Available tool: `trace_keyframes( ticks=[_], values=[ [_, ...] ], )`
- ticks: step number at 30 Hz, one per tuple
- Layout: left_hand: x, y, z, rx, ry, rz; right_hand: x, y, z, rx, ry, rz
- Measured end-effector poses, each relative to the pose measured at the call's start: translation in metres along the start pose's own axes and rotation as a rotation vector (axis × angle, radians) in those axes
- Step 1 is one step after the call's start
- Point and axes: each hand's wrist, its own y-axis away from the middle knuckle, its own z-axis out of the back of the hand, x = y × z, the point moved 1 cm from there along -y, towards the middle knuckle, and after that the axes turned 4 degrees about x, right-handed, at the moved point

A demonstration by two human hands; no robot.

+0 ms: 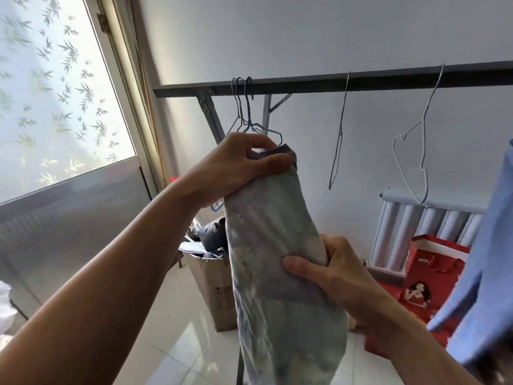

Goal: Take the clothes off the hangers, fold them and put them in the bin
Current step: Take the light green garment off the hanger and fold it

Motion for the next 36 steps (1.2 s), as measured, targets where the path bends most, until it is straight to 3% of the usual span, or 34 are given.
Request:
trace_keyframes(
  ticks=[3, 6, 9, 12, 14, 19, 23, 25, 27, 29, 32, 34, 36],
  values=[
    [0.019, 0.006, -0.001, -0.156, 0.423, 0.092, 0.005, 0.001, 0.005, -0.032, -0.068, -0.024],
    [0.05, 0.043, -0.036, 0.036, 0.873, 0.236, 0.009, 0.002, 0.01, -0.066, -0.16, -0.03],
    [0.074, 0.084, -0.08, 0.076, 0.99, 0.437, 0.001, 0.003, 0.012, -0.076, -0.175, -0.079],
    [0.088, 0.094, -0.092, -0.084, 0.872, 0.31, -0.015, 0.004, 0.011, -0.168, -0.207, -0.164],
    [0.086, 0.094, -0.091, -0.179, 0.822, 0.315, -0.024, 0.007, 0.01, -0.216, -0.234, -0.233],
    [0.091, 0.105, -0.098, -0.222, 0.897, 0.337, -0.043, 0.014, 0.007, -0.325, -0.186, -0.293],
    [0.1, 0.108, -0.096, -0.248, 0.809, 0.36, -0.037, 0.026, 0.009, -0.077, -0.211, -0.275],
    [0.102, 0.108, -0.088, -0.204, 0.75, 0.323, -0.037, 0.026, 0.013, -0.036, -0.034, -0.271],
    [0.098, 0.106, -0.078, -0.126, 0.539, 0.277, -0.034, 0.023, 0.018, -0.078, 0.208, -0.253],
    [0.092, 0.102, -0.068, -0.114, 0.135, 0.213, -0.029, 0.019, 0.021, -0.097, 0.436, -0.228],
    [0.084, 0.095, -0.052, -0.159, -0.299, 0.081, -0.017, 0.015, 0.022, -0.13, 0.461, -0.114],
    [0.079, 0.091, -0.042, -0.174, -0.354, 0.068, -0.008, 0.013, 0.024, -0.173, 0.36, -0.047],
    [0.072, 0.089, -0.037, -0.219, -0.184, 0.103, -0.001, 0.01, 0.029, -0.154, 0.184, -0.013]
  ],
)
